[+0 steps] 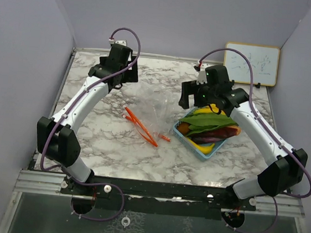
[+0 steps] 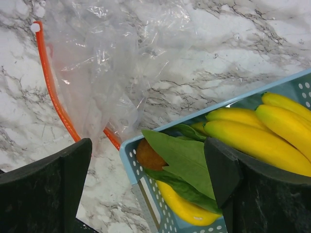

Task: Place the food in the zip-top bag and seal the zipper
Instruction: Pick up the zipper food storage bag at the center of the board, then open the zipper of the food storage bag.

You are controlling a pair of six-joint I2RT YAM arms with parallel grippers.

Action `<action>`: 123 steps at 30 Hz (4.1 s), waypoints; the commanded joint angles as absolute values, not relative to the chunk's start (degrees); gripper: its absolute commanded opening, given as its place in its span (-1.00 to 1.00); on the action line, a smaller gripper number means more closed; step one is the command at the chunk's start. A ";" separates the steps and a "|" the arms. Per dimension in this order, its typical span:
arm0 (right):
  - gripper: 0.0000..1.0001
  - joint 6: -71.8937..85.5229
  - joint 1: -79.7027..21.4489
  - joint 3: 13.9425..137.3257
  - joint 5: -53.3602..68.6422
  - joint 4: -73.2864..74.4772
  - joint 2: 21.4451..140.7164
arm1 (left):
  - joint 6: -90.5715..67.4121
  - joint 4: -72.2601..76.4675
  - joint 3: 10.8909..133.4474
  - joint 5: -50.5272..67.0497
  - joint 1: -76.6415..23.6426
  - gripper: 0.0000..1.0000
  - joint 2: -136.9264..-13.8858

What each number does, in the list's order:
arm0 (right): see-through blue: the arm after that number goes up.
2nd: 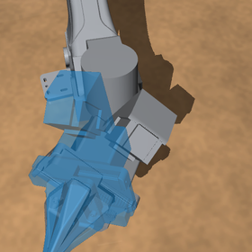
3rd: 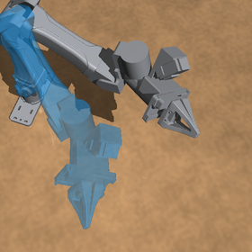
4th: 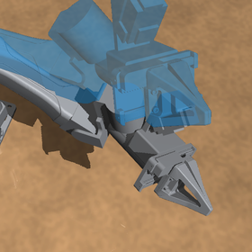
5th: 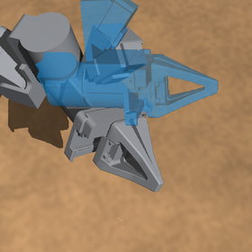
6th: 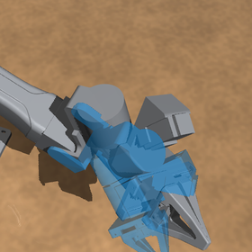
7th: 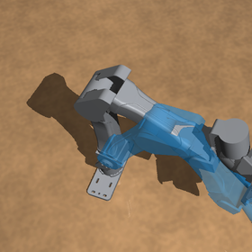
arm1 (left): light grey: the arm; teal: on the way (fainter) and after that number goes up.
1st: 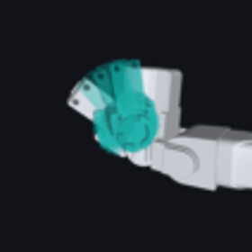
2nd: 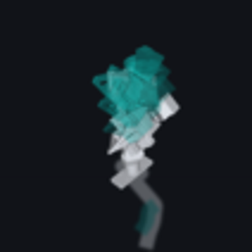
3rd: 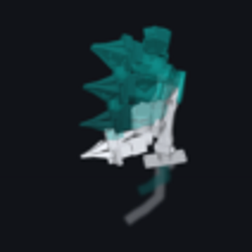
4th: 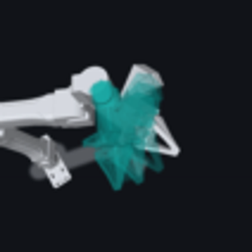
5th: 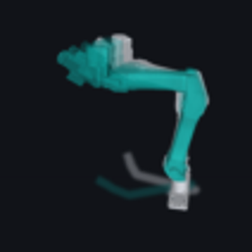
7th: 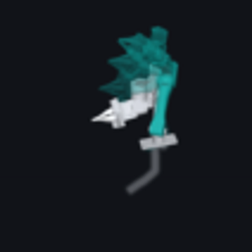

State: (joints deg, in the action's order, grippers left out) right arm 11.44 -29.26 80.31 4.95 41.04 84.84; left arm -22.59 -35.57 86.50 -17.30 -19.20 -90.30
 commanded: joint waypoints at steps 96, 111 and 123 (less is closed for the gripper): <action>-0.22 29.38 -24.96 82.51 4.91 31.24 81.08 | -54.18 0.21 58.76 28.97 -10.36 -1.00 -73.01; 0.28 18.14 -36.19 97.62 6.55 31.00 92.24 | -21.74 -31.79 77.34 13.47 -17.24 -1.00 -83.16; 0.27 21.92 -37.26 95.63 16.67 24.97 98.87 | -23.60 -24.35 77.89 17.66 -20.17 -1.00 -81.98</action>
State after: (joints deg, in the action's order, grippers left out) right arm 20.69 -37.06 96.27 12.95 29.41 98.06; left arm -23.49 -28.97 76.49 14.94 -20.34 -84.75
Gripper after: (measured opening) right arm 0.637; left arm 0.012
